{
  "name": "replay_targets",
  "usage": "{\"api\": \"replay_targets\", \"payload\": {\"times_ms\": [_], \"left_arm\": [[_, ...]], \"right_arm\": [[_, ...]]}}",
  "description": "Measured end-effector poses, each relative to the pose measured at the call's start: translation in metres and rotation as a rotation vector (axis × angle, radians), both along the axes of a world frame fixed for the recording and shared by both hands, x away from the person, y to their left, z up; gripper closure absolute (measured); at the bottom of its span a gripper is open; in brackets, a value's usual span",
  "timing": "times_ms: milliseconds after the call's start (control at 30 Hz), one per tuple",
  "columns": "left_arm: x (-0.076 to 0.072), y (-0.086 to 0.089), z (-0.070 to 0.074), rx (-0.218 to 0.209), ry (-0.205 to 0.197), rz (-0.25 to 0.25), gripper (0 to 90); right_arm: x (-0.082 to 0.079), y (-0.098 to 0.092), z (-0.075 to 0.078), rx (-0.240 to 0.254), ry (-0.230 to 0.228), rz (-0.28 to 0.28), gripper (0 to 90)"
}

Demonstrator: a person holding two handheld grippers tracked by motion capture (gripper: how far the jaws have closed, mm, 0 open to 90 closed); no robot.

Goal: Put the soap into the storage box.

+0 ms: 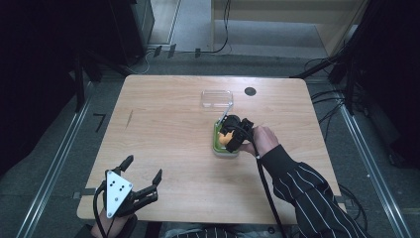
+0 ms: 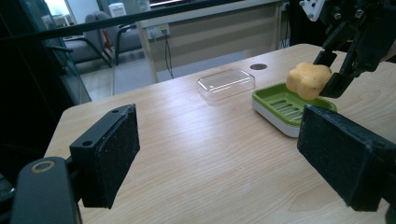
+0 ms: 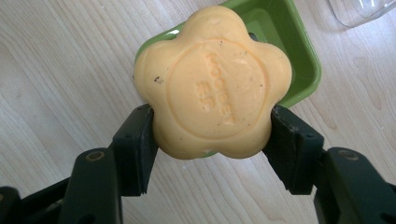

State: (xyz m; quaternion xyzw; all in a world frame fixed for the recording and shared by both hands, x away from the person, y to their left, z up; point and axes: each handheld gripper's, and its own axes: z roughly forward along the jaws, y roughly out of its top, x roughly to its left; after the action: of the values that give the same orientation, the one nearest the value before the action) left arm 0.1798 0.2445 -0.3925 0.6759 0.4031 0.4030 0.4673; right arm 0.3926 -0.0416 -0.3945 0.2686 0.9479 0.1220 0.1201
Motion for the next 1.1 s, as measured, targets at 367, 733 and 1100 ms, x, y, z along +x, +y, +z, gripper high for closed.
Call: {"api": "replay_targets", "payload": {"times_ms": [367, 733, 1100], "left_arm": [[0.000, 0.000, 0.000, 0.001, 0.000, 0.000, 13.0], [0.000, 0.000, 0.000, 0.000, 0.000, -0.001, 13.0], [0.000, 0.000, 0.000, 0.001, 0.000, 0.000, 13.0]], "right_arm": [[0.010, 0.002, -0.006, -0.005, 0.003, -0.005, 39.8], [0.021, 0.003, -0.016, -0.012, 0.015, -0.026, 39.8], [0.027, 0.009, -0.023, -0.031, 0.018, -0.027, 39.8]]}}
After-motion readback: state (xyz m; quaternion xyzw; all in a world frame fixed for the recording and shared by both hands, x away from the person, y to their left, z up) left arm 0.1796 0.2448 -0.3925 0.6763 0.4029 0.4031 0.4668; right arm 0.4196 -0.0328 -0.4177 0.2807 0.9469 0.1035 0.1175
